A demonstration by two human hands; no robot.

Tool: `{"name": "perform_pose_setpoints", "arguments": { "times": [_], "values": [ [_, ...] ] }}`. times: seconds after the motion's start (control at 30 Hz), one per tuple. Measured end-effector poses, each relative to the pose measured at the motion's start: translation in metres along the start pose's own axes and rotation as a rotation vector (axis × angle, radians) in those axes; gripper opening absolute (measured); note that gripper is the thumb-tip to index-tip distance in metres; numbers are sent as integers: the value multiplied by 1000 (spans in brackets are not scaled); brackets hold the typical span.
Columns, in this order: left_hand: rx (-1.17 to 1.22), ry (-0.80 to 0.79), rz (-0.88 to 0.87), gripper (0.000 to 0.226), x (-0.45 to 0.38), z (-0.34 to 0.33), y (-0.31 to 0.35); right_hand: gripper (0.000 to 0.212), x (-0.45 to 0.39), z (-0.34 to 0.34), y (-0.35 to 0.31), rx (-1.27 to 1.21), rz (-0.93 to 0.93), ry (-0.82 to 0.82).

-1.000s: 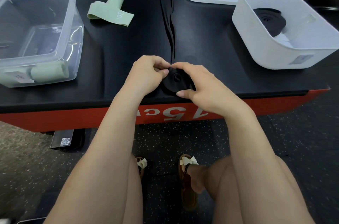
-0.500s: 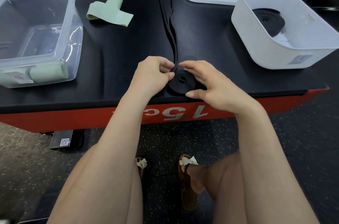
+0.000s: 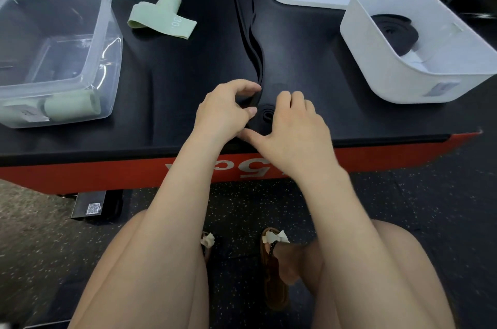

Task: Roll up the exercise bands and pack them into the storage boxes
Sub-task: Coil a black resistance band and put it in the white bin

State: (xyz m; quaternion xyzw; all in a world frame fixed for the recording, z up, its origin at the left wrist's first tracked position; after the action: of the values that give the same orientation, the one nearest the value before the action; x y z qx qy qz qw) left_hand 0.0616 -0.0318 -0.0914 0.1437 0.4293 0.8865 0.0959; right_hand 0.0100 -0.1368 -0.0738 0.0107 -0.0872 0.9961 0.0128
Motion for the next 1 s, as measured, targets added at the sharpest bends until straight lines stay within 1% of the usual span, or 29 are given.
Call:
{"name": "perform_pose_setpoints", "arguments": {
  "times": [0.1, 0.2, 0.33, 0.43, 0.53, 0.8, 0.9, 1.0],
  "values": [
    [35, -24, -32, 44, 0, -2, 1, 60, -1, 0, 1, -67, -15, 78],
    [74, -25, -39, 44, 0, -1, 1, 52, -5, 0, 2, -112, 49, 37],
    [58, 20, -10, 35, 0, 6, 0, 56, -8, -2, 2, -124, 116, -69],
    [-11, 41, 15, 35, 1, 8, -1, 63, -9, -4, 2, -156, 154, -138],
    [-38, 46, 40, 33, 2, 10, -4, 66, -8, -5, 1, -193, 195, -195],
    [-76, -6, 35, 17, 1, 11, -8, 60, -4, -4, -6, -320, 308, -305],
    [-52, -24, 20, 10, 1, 13, -10, 58, -2, -5, -3, -373, 325, -332],
    [-34, -24, 8, 11, 2, 14, -11, 56, -2, -7, 0, -413, 341, -364]
  ]
}}
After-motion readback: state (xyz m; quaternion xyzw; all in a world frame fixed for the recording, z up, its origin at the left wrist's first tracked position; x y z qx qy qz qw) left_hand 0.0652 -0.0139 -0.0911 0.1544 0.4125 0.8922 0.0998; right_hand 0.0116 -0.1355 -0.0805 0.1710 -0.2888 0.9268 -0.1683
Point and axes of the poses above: each hand's wrist, its own x-axis away from the middle knuckle, its own z-axis out of the back of the hand, y = z × x, the point moved 9 cm from there along -x, towards the middle knuckle, and after that the axes turned 12 degrees about -y, right-handed, at the moved point
